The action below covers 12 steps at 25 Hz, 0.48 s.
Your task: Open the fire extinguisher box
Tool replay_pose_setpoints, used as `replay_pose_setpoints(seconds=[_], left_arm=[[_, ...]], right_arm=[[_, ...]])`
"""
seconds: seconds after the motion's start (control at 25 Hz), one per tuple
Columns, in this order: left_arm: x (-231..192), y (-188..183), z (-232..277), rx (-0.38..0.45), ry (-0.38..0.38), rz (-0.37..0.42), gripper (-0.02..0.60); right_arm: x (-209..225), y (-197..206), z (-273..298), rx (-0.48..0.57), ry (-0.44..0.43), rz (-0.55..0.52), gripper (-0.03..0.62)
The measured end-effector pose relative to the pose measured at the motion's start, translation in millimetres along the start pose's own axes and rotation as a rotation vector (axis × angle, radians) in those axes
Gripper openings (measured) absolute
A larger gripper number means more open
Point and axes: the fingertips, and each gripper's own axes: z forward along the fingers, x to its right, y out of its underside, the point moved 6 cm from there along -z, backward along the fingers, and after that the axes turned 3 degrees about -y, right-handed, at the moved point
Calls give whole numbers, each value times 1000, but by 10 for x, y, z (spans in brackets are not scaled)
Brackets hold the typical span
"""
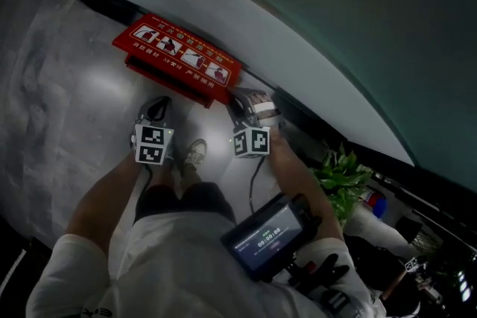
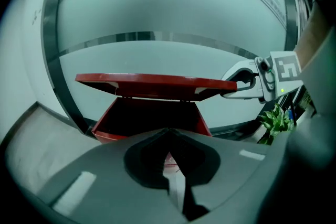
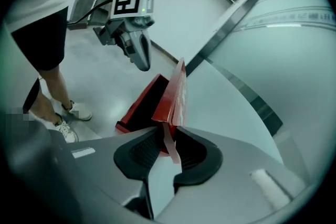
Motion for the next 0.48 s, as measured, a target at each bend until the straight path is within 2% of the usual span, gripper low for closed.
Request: replay_pose_setpoints(seconds=[0.24,0.48], left_arm=[[-28,-246,-168,30,-22,15,3],[-56,-355,-285,49,-45,22,3]], right_arm=[[542,41,-38,26,44,357,77],[763,123,-40,63,46,589,77]])
